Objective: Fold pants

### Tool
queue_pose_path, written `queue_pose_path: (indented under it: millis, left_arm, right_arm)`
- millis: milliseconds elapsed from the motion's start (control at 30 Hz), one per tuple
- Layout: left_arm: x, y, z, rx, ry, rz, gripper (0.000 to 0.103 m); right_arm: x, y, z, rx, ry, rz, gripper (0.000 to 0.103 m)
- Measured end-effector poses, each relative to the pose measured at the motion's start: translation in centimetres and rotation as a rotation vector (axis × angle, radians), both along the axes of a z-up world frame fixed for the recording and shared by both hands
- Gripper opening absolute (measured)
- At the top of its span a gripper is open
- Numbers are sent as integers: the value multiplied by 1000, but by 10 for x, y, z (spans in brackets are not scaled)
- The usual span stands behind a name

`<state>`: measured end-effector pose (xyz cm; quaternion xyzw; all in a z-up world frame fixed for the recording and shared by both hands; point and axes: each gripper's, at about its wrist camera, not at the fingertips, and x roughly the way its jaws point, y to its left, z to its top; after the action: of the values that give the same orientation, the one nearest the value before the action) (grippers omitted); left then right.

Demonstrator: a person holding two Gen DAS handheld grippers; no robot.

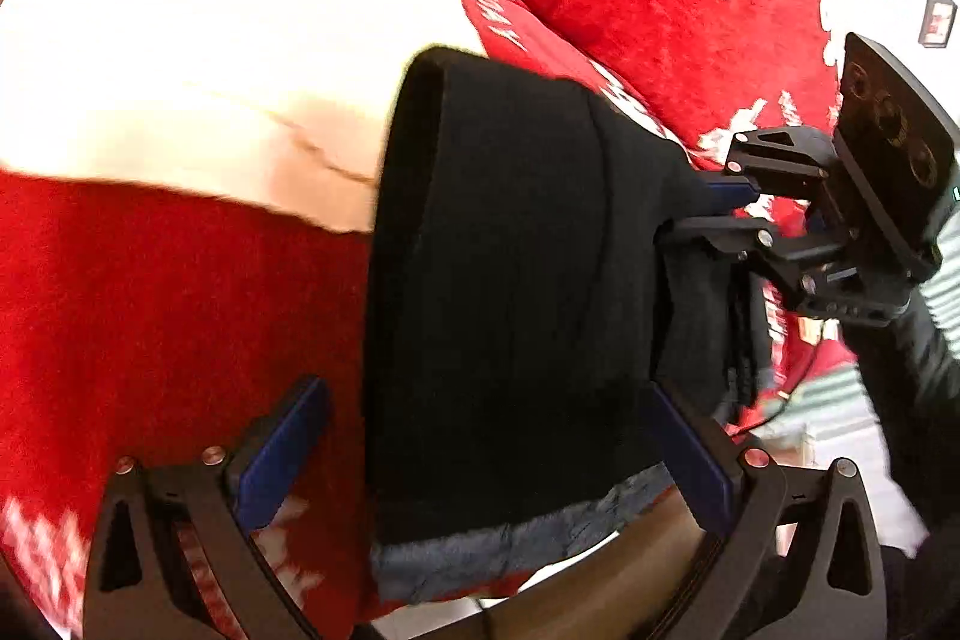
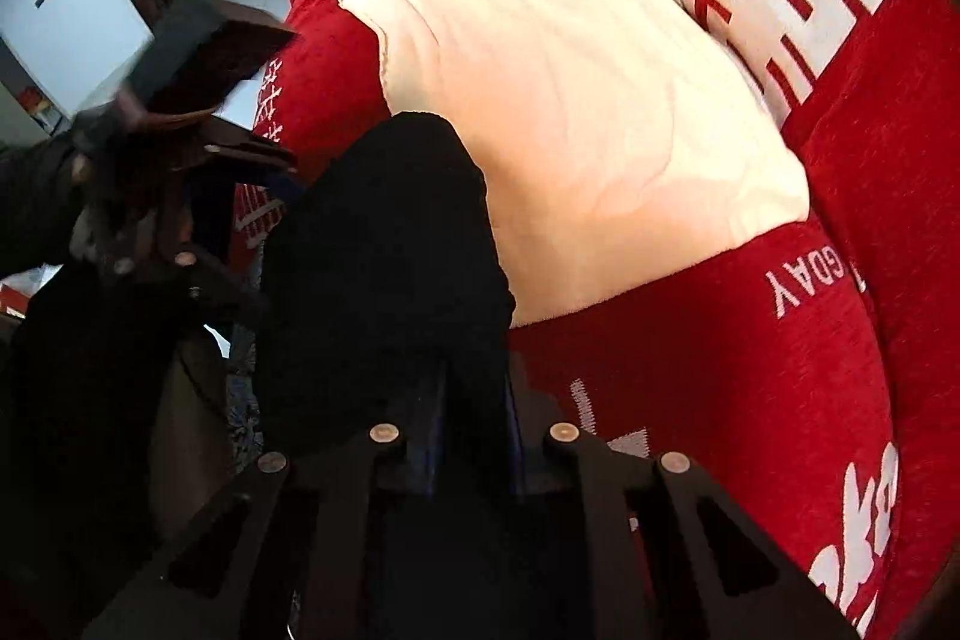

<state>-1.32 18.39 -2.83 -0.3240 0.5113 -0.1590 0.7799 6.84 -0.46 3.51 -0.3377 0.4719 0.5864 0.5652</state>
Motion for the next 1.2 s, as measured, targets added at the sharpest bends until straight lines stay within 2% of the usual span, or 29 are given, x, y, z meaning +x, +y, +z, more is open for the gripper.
queue_pose_path:
  millis: [133,233,267,300,333,400,533,567,600,667,767,833,867,933,967,1033,1133,1200]
  left_arm:
    - [18,-19,7,-7,-38,-118,103]
    - [22,-25,11,-2,-51,-126,103]
    - [21,-24,12,-10,-50,-114,99]
    - [18,-22,14,4,-45,-94,78]
    - [17,-20,14,39,-25,-88,67]
    - [15,-20,16,44,3,-84,60]
    - [18,-36,31,166,14,-90,58]
    - [20,-35,32,172,27,-83,58]
    - [20,-35,32,169,36,-75,58]
    - [18,-31,33,161,44,-59,58]
    - [11,-31,39,172,33,-42,57]
    - [7,-31,48,172,9,-33,57]
    - [5,-31,54,178,-6,-29,57]
    - [4,-37,68,210,-26,-17,56]
    - [4,-39,70,219,-23,-16,56]
    - [5,-43,74,244,-3,-9,56]
    - [3,-47,81,275,1,-2,56]
    - [0,-48,89,285,-12,3,55]
  right_arm:
    - [-6,-3,8,23,-10,-4,19]
    - [-4,-1,6,20,-10,-22,19]
    - [-4,-2,4,17,-8,-30,19]
    - [-3,-1,1,14,-6,-38,19]
    - [-2,0,-2,8,-4,-49,19]
    - [0,2,-8,-5,4,-71,21]
    - [6,3,-9,-43,-38,-164,34]
    - [10,0,-7,-52,-62,-211,42]
    - [15,-5,-4,-62,-91,-273,55]
    - [25,-26,4,-48,-121,-422,60]
    - [39,-71,4,-25,-38,-699,62]
    - [39,-100,-4,9,37,-879,67]
    - [36,-110,-10,14,55,-949,72]
    - [24,-127,-31,-7,109,-1059,72]
    - [14,-130,-38,-10,136,-1070,72]
    - [-12,-130,-29,20,68,-1051,73]
    - [-51,-136,-20,24,157,-977,76]
    - [-64,-143,-3,35,120,-954,76]
